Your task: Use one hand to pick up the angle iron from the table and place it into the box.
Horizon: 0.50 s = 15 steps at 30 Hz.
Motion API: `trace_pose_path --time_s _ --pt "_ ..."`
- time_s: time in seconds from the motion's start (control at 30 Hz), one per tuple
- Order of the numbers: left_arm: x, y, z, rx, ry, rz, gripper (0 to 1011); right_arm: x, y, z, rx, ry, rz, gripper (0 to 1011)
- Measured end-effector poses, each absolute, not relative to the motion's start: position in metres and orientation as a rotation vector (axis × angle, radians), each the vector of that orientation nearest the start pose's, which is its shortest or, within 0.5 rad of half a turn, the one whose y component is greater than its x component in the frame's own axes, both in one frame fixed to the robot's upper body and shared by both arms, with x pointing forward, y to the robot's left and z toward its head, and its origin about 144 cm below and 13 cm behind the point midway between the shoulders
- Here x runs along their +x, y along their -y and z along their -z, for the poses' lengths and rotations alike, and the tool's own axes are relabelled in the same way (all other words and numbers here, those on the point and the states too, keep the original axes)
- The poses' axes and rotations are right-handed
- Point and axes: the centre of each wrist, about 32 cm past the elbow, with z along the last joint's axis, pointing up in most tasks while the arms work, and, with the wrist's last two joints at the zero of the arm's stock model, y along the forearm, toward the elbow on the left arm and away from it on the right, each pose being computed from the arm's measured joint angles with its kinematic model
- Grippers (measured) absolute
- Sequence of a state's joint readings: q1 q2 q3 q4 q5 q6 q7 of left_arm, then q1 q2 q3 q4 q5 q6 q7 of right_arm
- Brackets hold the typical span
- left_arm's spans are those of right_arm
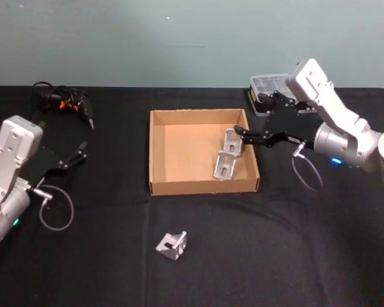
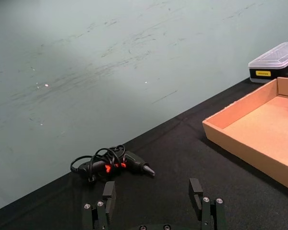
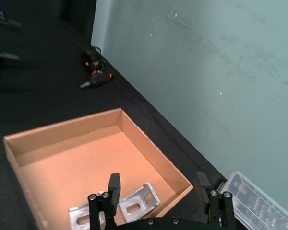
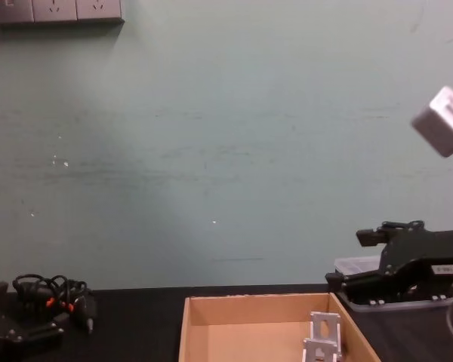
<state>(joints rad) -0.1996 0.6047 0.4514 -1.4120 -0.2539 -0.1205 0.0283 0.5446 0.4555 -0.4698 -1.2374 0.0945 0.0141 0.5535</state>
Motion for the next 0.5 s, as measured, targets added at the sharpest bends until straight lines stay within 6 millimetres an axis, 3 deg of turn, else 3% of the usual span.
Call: trace_pose_path --time_s 0.5 --pt "0.489 -0.31 -1.14 0.304 0.285 -1.248 1000 0.53 0.287 -1.224 -0.342 0.267 0.71 1003"
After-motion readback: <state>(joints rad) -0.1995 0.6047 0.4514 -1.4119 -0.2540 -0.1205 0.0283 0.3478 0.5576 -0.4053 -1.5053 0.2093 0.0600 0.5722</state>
